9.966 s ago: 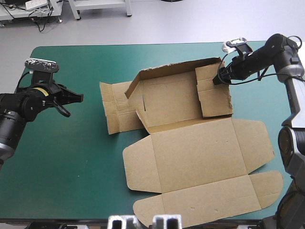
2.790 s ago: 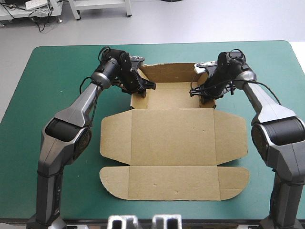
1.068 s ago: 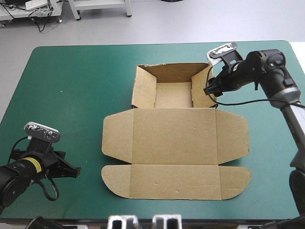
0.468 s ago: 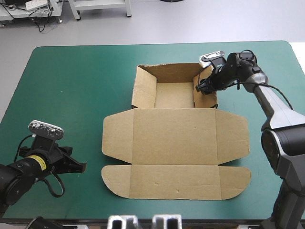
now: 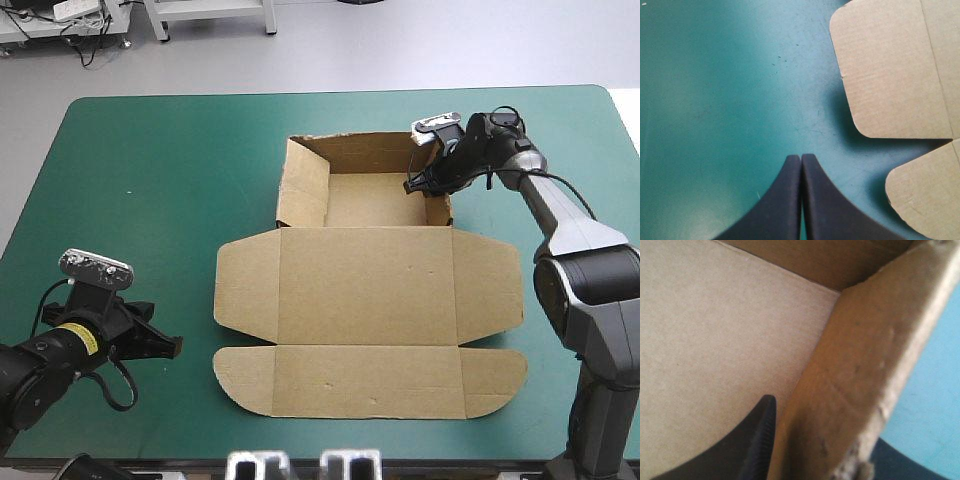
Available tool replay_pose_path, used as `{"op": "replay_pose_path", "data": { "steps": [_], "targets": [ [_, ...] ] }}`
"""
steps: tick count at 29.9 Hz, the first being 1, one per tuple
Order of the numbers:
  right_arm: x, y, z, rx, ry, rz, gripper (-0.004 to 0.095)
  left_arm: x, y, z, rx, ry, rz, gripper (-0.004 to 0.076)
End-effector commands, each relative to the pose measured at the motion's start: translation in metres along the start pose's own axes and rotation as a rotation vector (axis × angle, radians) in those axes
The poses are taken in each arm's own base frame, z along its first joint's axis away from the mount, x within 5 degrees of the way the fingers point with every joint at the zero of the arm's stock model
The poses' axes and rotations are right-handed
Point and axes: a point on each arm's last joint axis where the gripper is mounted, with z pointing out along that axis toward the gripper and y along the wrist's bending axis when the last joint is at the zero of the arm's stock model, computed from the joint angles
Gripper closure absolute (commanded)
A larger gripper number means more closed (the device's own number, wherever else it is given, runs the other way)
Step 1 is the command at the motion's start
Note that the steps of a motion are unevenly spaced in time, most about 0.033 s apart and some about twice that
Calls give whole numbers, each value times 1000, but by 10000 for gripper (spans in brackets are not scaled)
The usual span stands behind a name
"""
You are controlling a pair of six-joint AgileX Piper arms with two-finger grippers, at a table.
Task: Fold the box
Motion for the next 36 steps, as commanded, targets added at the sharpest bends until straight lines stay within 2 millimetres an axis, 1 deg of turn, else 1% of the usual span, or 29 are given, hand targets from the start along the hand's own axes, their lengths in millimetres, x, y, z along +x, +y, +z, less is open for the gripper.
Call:
{"op": "replay_pose_path", "data": {
  "steps": [1, 3, 5, 8, 9, 10, 13, 14, 17, 18, 21, 24, 26, 27, 28, 29, 30, 31, 33, 34, 36],
  "targets": [
    [-20, -9, -38, 68, -148, -38, 932, -11, 0, -5, 5, -77, 0, 734],
    [-26, -19, -50, 99, -178, -38, 932, -11, 1, -5, -5, -78, 6, 734],
    [-30, -33, -63, 136, -201, -29, 932, -11, 1, -5, -10, -80, 11, 734],
    [-30, -63, -85, 213, -223, -1, 932, -11, 2, -5, -16, -85, 15, 734],
    [-28, -80, -94, 251, -231, 19, 932, -12, 2, -5, -18, -86, 16, 734],
    [-25, -91, -100, 281, -235, 32, 932, -12, 2, -5, -21, -88, 19, 734],
    [-8, -137, -119, 366, -241, 110, 931, -12, 3, -5, -29, -93, 25, 734],
    [-2, -149, -123, 385, -240, 133, 931, -12, 3, -5, -31, -96, 27, 734],
    [24, -191, -135, 442, -219, 219, 931, -14, 3, -5, -30, -111, 28, 734],
    [32, -202, -138, 449, -217, 251, 932, -14, 3, -5, -29, -118, 28, 734],
    [51, -227, -143, 477, -203, 309, 932, -17, 2, -5, -24, -146, 29, 734],
    [64, -241, -141, 480, -162, 313, 930, -20, 2, -6, -19, -177, 30, 734],
    [69, -247, -134, 471, -145, 320, 926, -21, 1, -6, -17, -189, 30, 734],
    [70, -248, -131, 463, -143, 324, 906, -21, 1, -6, -16, -192, 30, 734],
    [70, -249, -129, 462, -139, 321, 872, -21, 1, -6, -16, -192, 30, 734],
    [71, -250, -126, 459, -127, 300, 808, -21, 1, -6, -16, -192, 30, 734],
    [71, -251, -125, 459, -122, 276, 719, -21, 1, -6, -16, -192, 30, 734],
    [71, -251, -125, 460, -123, 272, 606, -21, 1, -5, -17, -185, 30, 734],
    [70, -251, -127, 470, -133, 268, 335, -21, 1, -4, -18, -175, 27, 734],
    [67, -249, -134, 477, -145, 267, 211, -21, 1, -3, -19, -167, 27, 734],
    [62, -246, -151, 499, -170, 276, 74, -21, 1, 2, -22, -133, 29, 734]
  ]
}}
